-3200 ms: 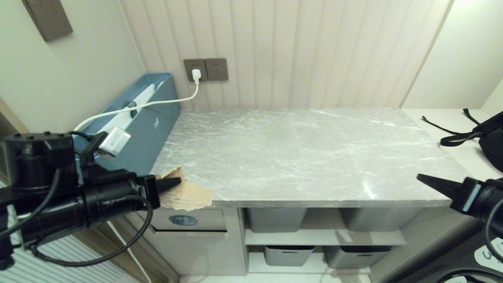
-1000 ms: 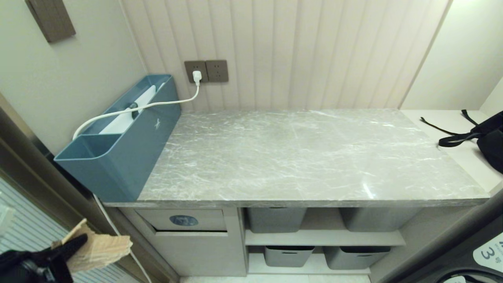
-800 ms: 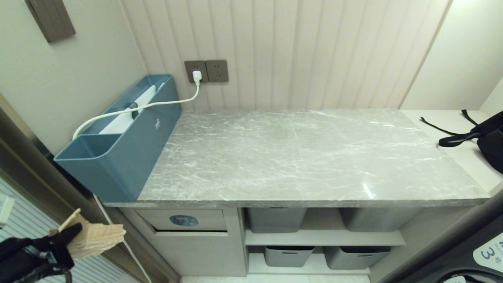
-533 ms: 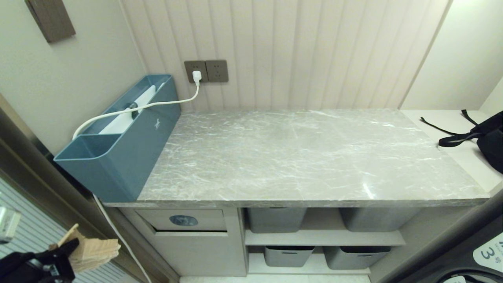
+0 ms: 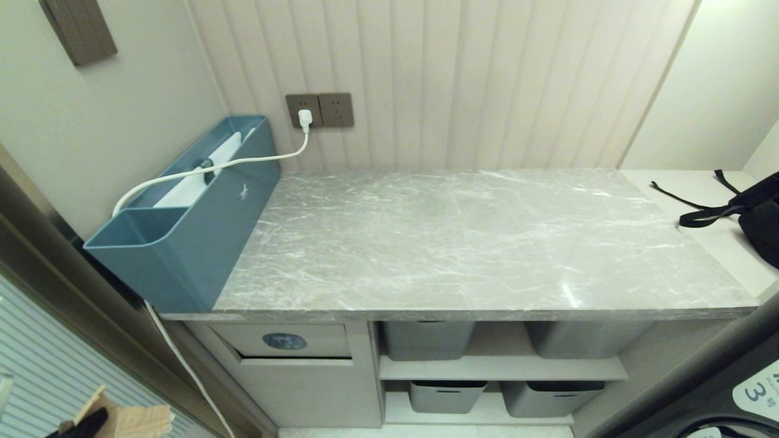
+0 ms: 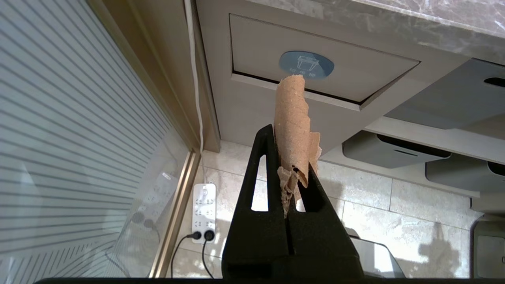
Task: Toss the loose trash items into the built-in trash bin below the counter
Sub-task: Put the garbage in the trash can
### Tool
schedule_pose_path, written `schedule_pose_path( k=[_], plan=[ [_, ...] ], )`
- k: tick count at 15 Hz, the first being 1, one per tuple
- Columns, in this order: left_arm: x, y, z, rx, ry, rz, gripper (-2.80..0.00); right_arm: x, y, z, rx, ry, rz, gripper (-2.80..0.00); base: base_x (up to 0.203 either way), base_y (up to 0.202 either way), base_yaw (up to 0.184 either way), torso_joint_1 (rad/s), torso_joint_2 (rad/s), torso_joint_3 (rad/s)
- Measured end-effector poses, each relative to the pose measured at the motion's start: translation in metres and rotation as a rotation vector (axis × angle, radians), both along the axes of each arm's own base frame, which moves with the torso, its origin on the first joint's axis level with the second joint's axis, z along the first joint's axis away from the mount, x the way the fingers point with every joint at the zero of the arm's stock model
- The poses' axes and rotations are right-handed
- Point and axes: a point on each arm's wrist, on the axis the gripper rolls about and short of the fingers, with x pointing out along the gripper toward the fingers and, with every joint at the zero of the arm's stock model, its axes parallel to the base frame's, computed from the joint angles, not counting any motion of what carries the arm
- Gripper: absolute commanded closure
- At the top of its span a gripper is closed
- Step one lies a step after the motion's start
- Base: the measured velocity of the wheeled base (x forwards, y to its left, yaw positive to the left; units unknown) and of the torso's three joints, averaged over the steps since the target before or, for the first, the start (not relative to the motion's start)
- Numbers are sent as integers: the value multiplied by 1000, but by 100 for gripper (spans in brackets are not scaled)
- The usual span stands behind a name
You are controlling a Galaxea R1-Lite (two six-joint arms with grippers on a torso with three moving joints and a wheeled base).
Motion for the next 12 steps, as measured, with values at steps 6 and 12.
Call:
schedule_pose_path(
  k=[6, 12],
  plan=[
    [-8, -3, 10, 37, -60, -109, 0, 0, 0, 0, 0, 1, 0, 0, 0, 0, 0, -145, 323, 165],
    [-1, -11, 36, 42, -179, -484, 0, 0, 0, 0, 0, 1, 0, 0, 0, 0, 0, -175, 379, 203]
  ],
)
